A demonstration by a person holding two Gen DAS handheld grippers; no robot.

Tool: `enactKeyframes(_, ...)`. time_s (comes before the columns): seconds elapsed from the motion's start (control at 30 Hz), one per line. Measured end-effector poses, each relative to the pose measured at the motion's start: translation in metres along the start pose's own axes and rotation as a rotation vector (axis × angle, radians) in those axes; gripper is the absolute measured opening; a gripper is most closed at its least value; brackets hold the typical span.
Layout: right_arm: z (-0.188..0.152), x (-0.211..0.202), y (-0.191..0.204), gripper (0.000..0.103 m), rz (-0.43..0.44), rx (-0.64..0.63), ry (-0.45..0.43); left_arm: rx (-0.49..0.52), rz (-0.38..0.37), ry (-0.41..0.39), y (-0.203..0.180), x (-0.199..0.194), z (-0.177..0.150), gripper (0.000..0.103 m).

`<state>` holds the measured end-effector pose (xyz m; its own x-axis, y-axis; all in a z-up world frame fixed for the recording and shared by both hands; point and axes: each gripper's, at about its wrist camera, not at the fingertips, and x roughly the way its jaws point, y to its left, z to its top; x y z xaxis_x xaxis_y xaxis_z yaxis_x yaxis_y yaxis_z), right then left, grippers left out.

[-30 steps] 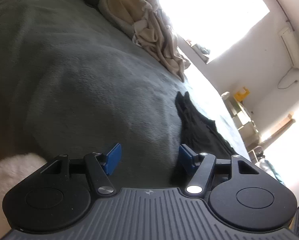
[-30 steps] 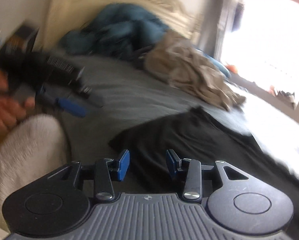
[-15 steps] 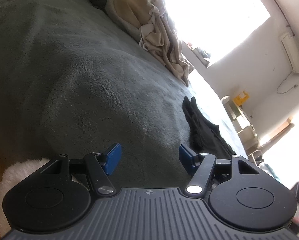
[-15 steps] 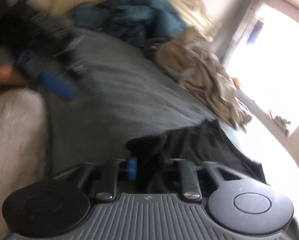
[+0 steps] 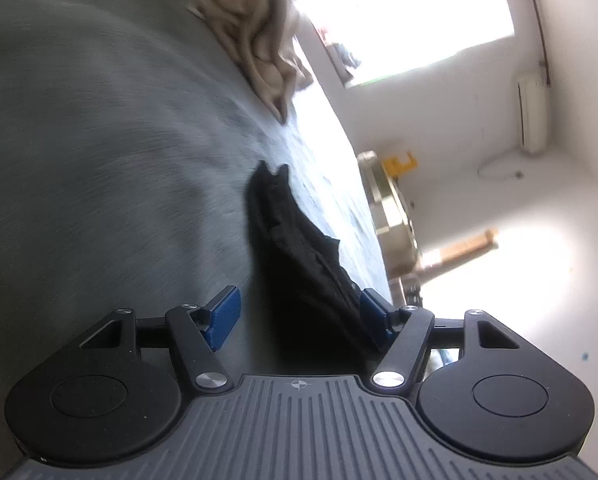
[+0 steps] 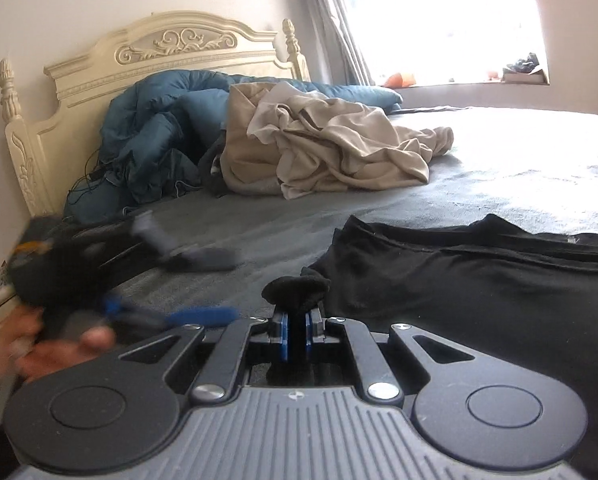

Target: Fold clothes

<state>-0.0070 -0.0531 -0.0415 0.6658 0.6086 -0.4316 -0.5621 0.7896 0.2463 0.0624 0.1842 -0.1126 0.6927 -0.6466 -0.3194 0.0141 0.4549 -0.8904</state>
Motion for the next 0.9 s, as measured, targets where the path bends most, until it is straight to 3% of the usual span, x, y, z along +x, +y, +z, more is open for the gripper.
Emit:
enactKeyframes(0.1, 0.0, -0.004, 0.001, 0.008, -0.001, -0.007, -0.004, -0.028, 0.019, 0.057, 0.0, 0.034, 0.017, 0.066)
enactKeyframes(0.33, 0.002, -0.008, 0.001, 0.008, 0.01, -0.012, -0.013, -0.088, 0.016, 0.11, 0.004, 0.077, 0.047, 0.064)
enactKeyframes(0.67, 0.002, -0.01, 0.005, 0.008, 0.018, -0.023, -0.023, -0.068, 0.082, 0.138, 0.007, 0.099, 0.065, 0.029)
enactKeyframes(0.9, -0.001, -0.01, 0.009, 0.008, 0.016, -0.041, -0.028, -0.084, 0.093, 0.112, 0.014, 0.102, 0.065, 0.017)
